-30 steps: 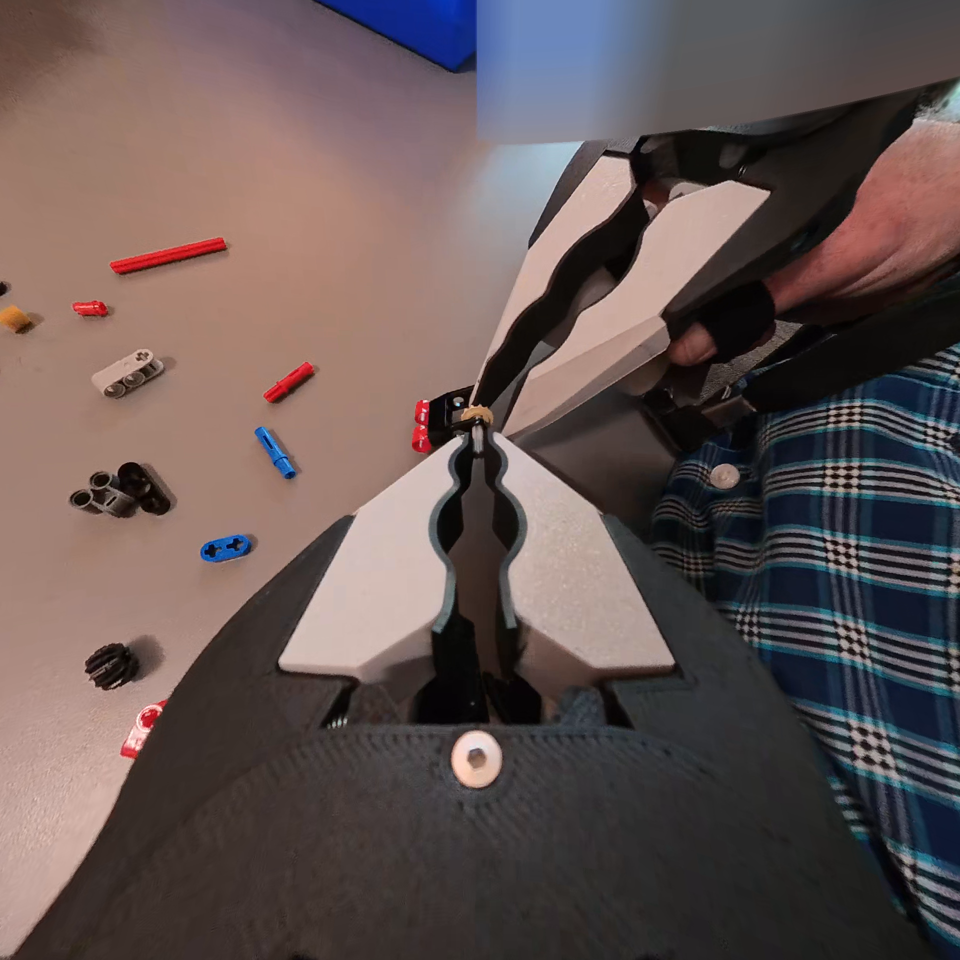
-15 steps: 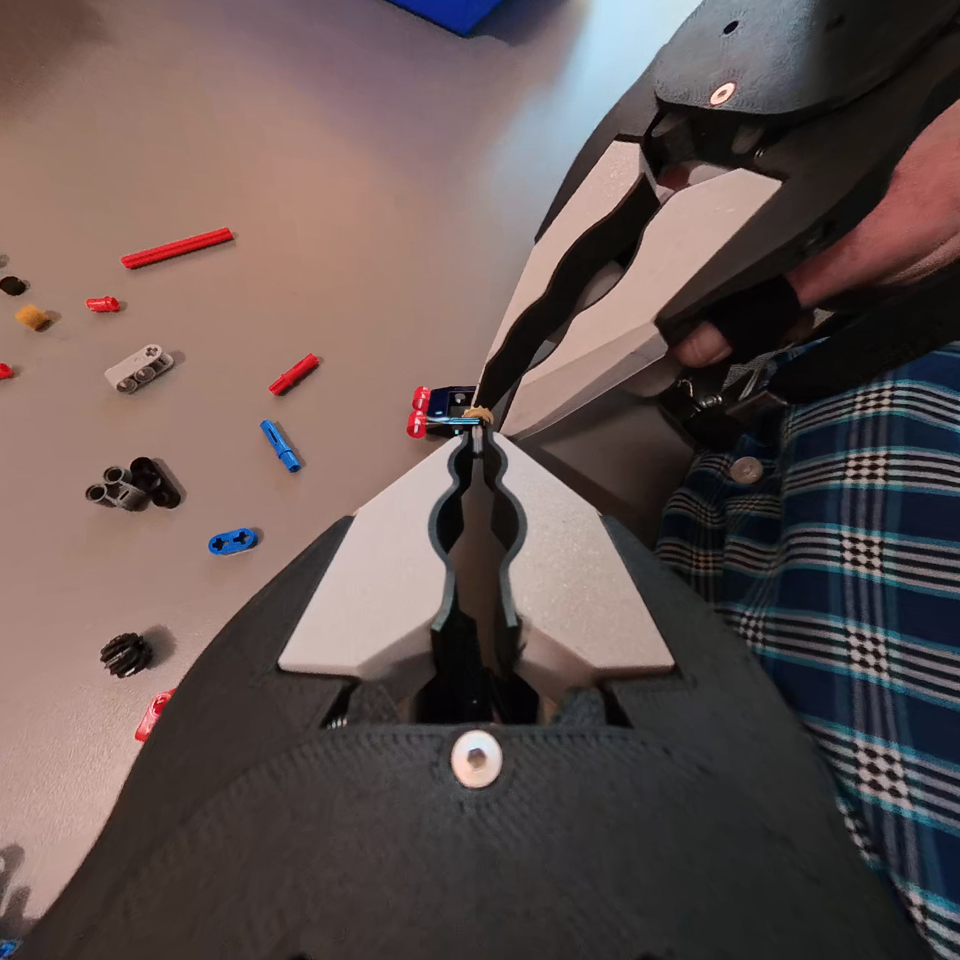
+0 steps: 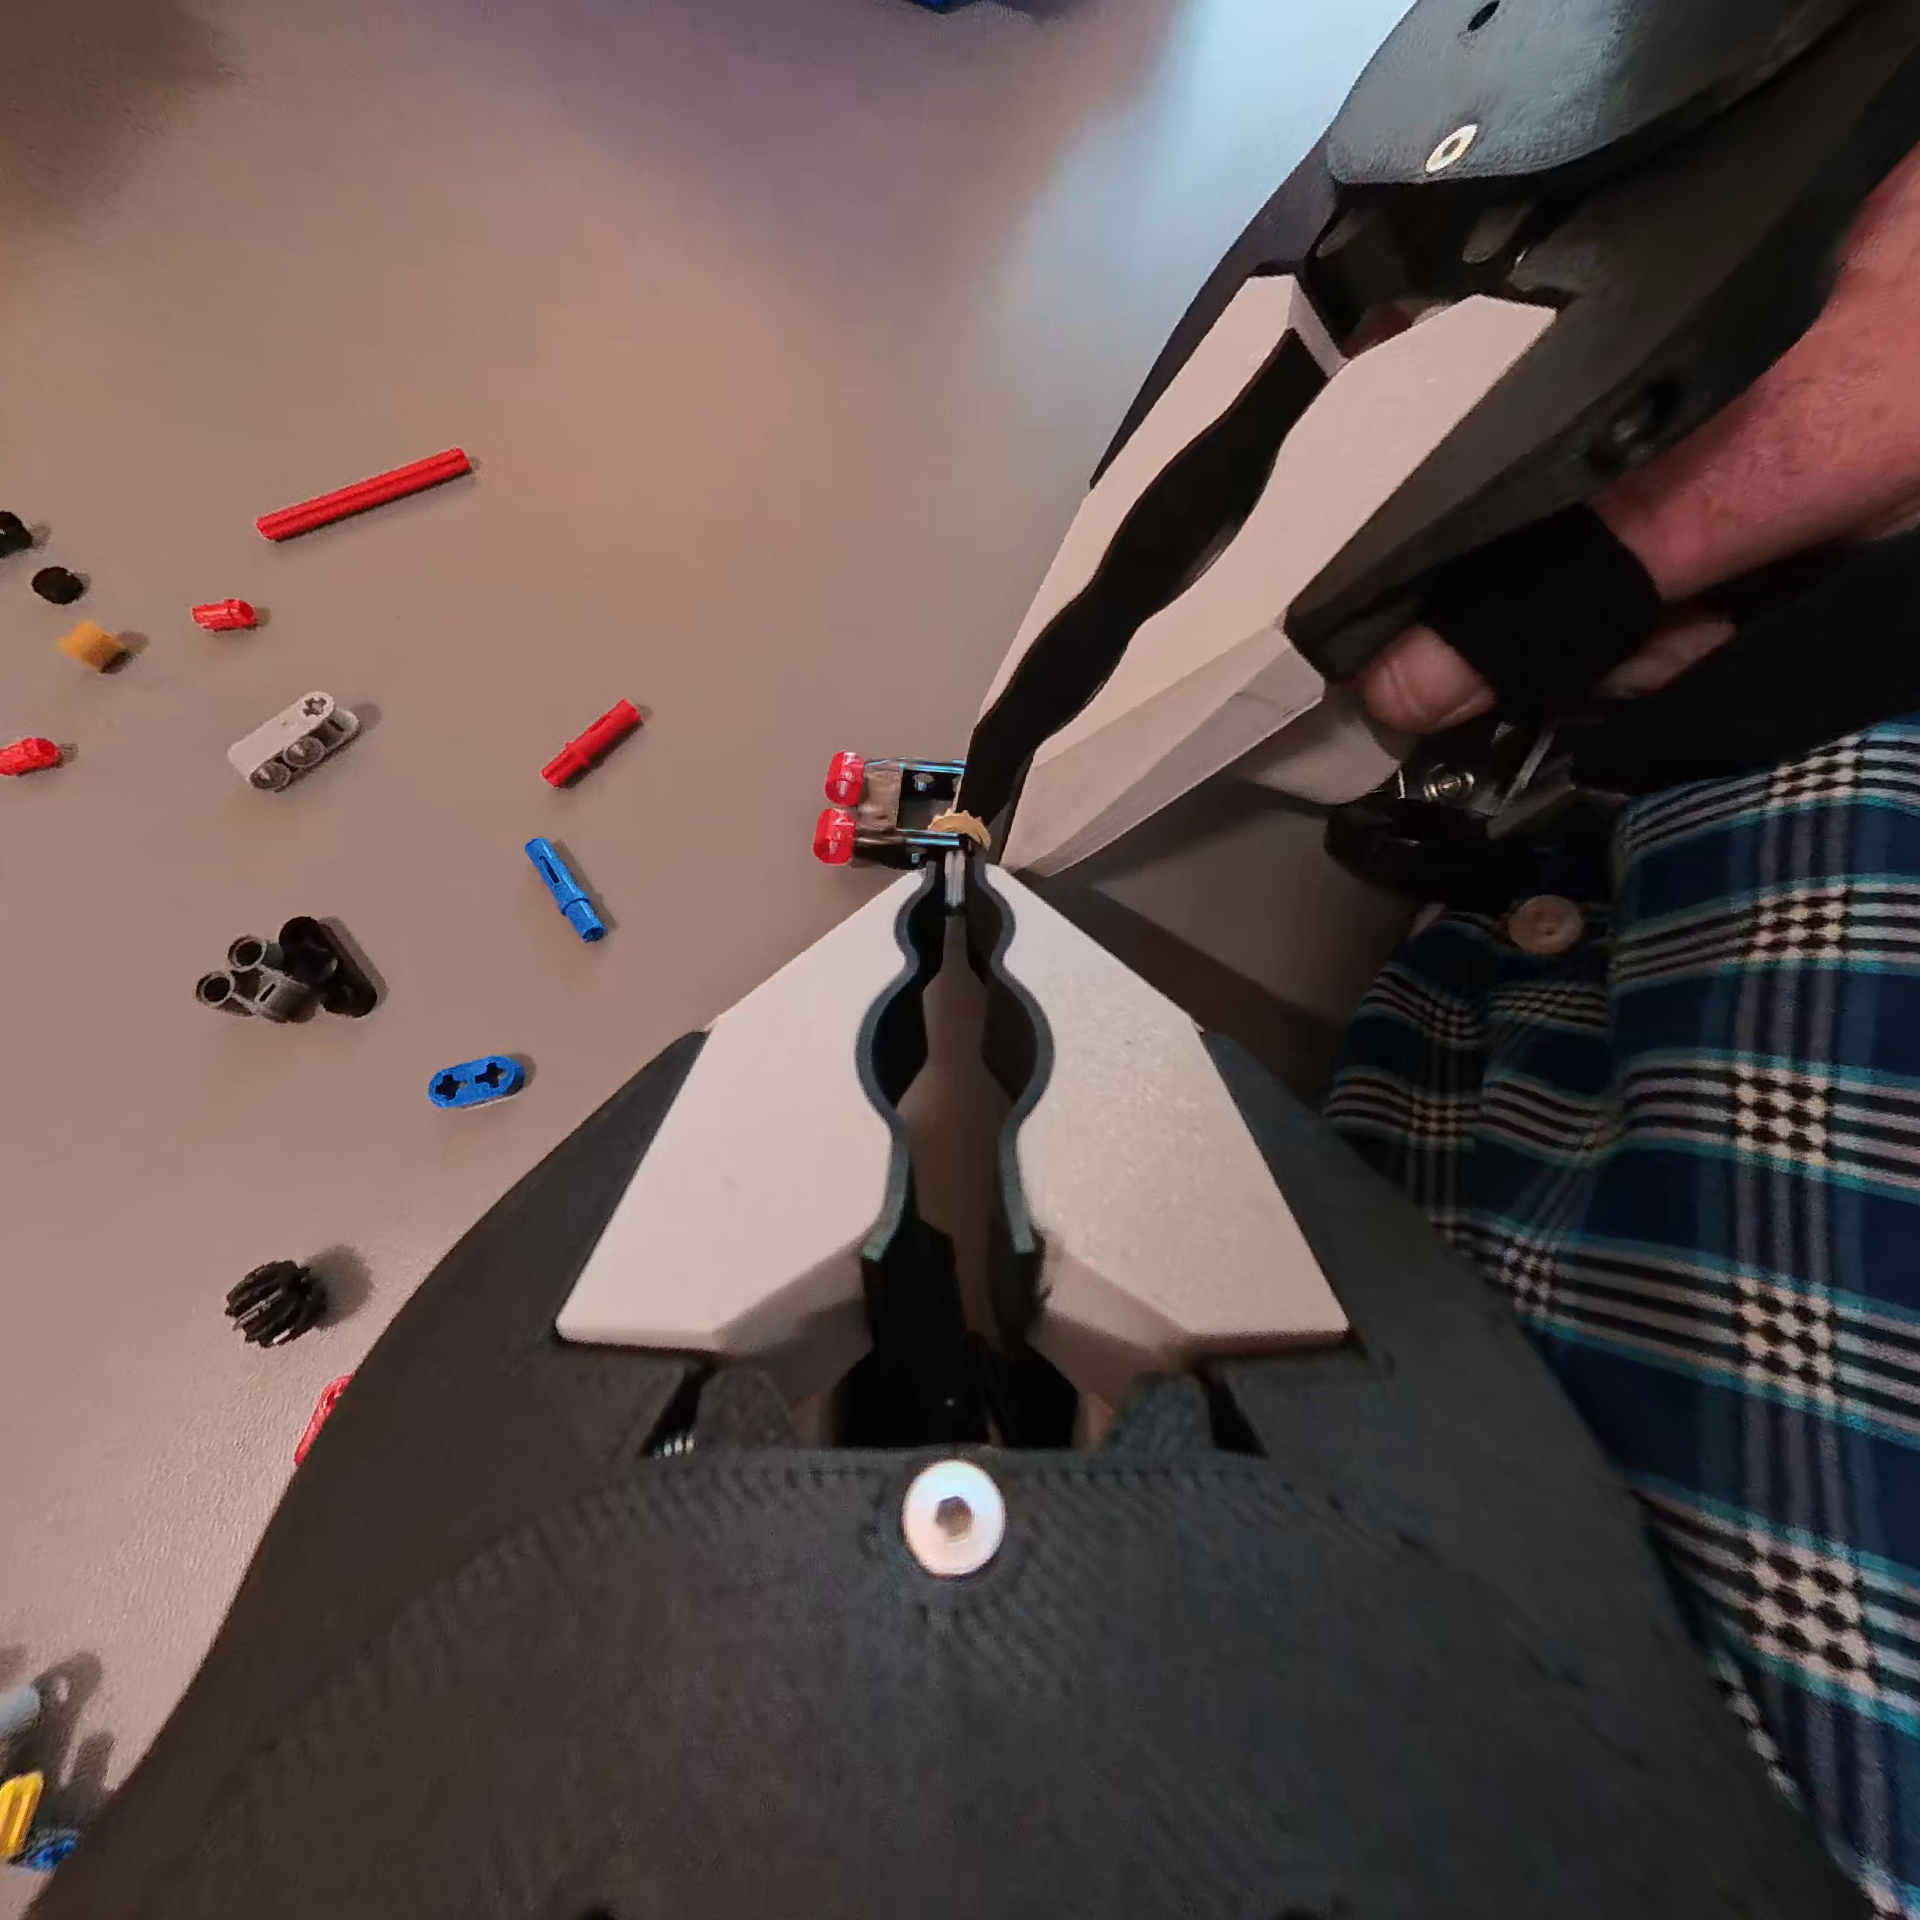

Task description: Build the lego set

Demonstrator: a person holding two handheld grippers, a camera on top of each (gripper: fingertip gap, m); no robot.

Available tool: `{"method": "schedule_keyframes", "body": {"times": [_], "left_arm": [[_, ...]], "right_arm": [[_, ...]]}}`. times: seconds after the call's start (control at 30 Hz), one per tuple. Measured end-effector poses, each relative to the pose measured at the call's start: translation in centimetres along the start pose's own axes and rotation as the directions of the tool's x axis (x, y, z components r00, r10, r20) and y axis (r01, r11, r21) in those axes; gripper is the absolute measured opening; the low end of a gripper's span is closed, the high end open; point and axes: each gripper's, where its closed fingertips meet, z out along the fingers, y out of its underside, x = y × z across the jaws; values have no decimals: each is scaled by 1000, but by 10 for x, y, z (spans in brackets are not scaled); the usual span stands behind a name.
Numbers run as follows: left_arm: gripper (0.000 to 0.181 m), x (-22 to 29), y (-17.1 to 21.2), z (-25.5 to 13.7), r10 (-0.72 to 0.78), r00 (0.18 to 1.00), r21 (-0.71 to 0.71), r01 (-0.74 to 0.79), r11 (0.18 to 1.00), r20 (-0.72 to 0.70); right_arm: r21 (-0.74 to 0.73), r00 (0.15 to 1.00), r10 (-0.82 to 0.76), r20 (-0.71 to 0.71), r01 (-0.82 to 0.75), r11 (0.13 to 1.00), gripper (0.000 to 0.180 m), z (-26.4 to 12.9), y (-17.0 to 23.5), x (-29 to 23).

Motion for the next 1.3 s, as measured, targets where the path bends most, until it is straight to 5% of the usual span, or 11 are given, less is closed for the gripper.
{"method": "schedule_keyframes", "body": {"times": [0.67,1.3], "left_arm": [[2,-3,0,2,-13,1000,-5,13,1000,4],[2,-6,1,3,-52,999,-18,52,999,-5]], "right_arm": [[-9,989,-130,-73,129,992,15,0,-1,5],[-63,985,-172,11,172,983,21,7,0,-2]]}}
